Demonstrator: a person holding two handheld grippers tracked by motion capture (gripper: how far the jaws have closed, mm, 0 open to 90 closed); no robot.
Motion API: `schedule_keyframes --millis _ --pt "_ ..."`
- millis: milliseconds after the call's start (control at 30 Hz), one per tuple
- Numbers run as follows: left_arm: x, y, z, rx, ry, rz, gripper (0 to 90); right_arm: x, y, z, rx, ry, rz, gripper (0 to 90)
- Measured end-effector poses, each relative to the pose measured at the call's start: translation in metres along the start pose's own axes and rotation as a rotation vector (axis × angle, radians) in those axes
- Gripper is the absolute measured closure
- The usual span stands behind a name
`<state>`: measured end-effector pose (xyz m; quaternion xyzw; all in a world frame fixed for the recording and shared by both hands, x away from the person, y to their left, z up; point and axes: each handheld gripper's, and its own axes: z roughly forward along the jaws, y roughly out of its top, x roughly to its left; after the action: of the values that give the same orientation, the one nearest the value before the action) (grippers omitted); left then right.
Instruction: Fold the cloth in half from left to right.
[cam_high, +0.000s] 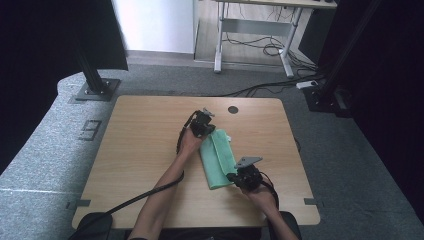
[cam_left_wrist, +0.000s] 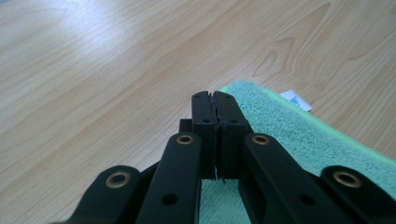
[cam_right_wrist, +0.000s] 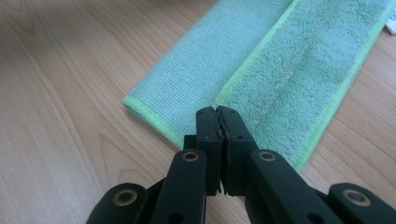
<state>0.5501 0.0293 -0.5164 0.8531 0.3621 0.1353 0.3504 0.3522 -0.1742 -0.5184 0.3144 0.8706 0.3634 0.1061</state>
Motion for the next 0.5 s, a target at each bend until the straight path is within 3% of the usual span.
schedule_keyframes --millis 133,300,500 --pt "0.001 -0.003 0.002 -0.013 0.004 -0.002 81.2 -0.001 -0.002 0.003 0.009 0.000 0.001 86.7" --pt "0.002 -0.001 -0.006 -0.065 -0.014 -0.014 53.3 -0.002 -0.002 0.002 0.007 -0.008 0.000 83.8" --pt "0.000 0.002 -0.022 -0.103 0.006 0.017 35.2 -0.005 -0.003 -0.002 0.002 -0.033 0.014 82.6"
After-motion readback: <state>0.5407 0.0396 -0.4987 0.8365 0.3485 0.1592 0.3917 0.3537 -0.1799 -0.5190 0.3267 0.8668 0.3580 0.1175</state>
